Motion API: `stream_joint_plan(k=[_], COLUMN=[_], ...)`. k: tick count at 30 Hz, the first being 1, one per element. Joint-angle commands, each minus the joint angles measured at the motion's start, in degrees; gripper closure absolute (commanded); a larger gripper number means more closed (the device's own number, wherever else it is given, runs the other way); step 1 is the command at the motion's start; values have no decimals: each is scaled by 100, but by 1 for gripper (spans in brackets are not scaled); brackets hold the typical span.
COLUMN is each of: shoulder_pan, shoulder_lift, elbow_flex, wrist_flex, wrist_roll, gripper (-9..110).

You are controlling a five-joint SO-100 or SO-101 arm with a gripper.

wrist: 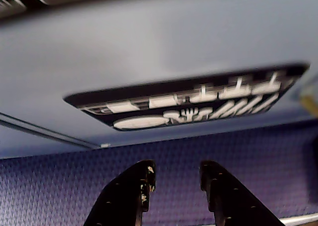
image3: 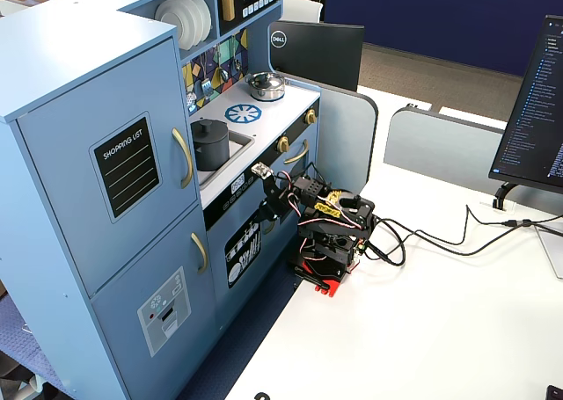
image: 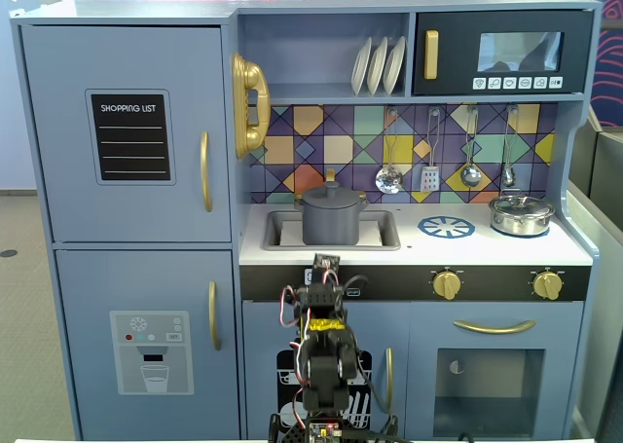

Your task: Pick up the lid from the counter and put it on the gray recipient

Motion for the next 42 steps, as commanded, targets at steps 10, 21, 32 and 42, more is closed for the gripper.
stream_joint_plan(k=[10, 21, 32, 42], shoulder_pan=[26, -176, 79, 79], shoulder_lift=[826, 826, 835, 835], elbow_flex=[562, 571, 571, 571], wrist_flex=[1828, 3533, 3577, 3577], wrist_roll=[316, -97, -378, -378], gripper=[101, 100, 98, 96])
